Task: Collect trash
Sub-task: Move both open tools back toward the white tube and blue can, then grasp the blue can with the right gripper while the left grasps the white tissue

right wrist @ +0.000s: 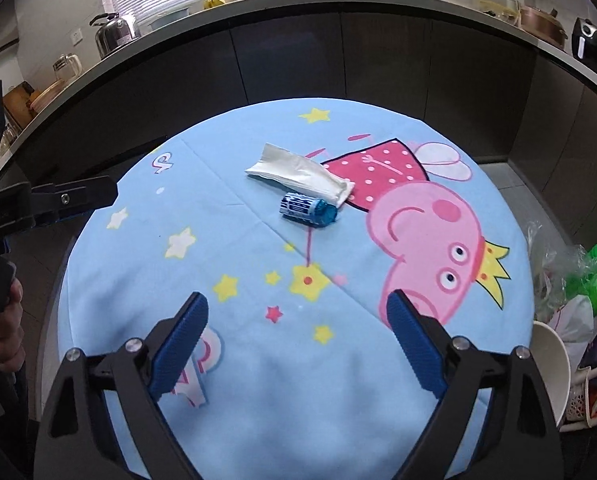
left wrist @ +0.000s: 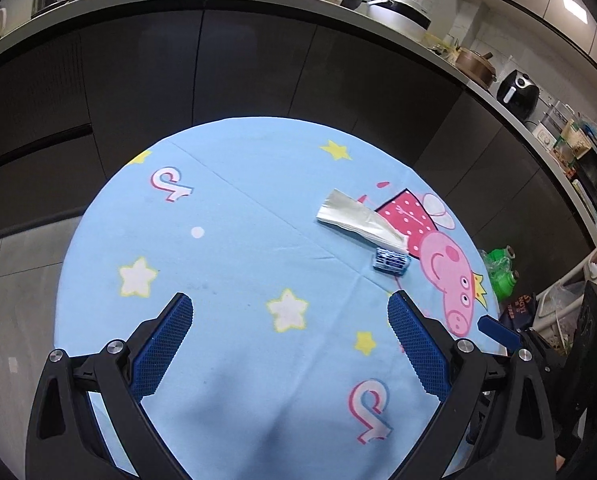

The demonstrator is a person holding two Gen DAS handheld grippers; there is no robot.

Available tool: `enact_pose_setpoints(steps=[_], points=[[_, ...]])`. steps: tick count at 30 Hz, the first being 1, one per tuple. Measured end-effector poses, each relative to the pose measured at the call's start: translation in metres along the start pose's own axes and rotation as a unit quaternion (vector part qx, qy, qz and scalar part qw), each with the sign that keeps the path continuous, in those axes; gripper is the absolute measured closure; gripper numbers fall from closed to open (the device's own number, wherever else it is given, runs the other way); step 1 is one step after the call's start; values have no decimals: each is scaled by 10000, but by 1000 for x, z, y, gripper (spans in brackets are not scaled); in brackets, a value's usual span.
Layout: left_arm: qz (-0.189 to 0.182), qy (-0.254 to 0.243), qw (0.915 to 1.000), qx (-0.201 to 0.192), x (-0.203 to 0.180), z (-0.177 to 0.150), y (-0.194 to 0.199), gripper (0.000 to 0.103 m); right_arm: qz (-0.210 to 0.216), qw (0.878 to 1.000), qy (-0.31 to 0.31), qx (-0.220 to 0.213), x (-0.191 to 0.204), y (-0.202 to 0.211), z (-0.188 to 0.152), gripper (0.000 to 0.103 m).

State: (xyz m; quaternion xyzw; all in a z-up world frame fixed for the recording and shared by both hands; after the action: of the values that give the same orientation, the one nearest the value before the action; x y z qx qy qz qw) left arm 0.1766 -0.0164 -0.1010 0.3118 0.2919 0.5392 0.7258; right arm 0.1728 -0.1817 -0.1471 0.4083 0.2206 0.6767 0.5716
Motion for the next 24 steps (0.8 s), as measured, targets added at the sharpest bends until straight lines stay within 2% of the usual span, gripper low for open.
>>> enact_pose_setpoints(steps=[9,11,15,22,24], points=[[111,211,9997,48,36,-8,-5,9,-28,9999,23,136,16,-46,28,36],[102,241,9996,70,40,-9,-8,9,-158,9997,-77,167,15,-55,32,40],[54,275,9996,102,44,-10,-13,9,-424,9980,-424,203,10,-71,37,40],[-14,249,9996,145,44,-7,-22,9,-731,9945,-740,-103,5,-88,47,41],[-38,213,9997,135,43,-5,-23,9,-825,9943,-661,-155,5,-89,47,64]])
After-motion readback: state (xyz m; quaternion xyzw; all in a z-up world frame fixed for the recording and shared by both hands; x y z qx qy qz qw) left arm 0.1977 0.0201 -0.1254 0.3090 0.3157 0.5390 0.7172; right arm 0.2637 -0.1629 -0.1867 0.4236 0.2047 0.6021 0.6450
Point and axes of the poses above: each gripper's, at about its wrist camera, not at the fingertips, and y roughly against the way its jaws point, x to its left, z to its top, the point moved 3 cm from there along -y, roughly the way its jaws point, and after that the axes turned 15 degrees about -y, right-handed, at the moved point
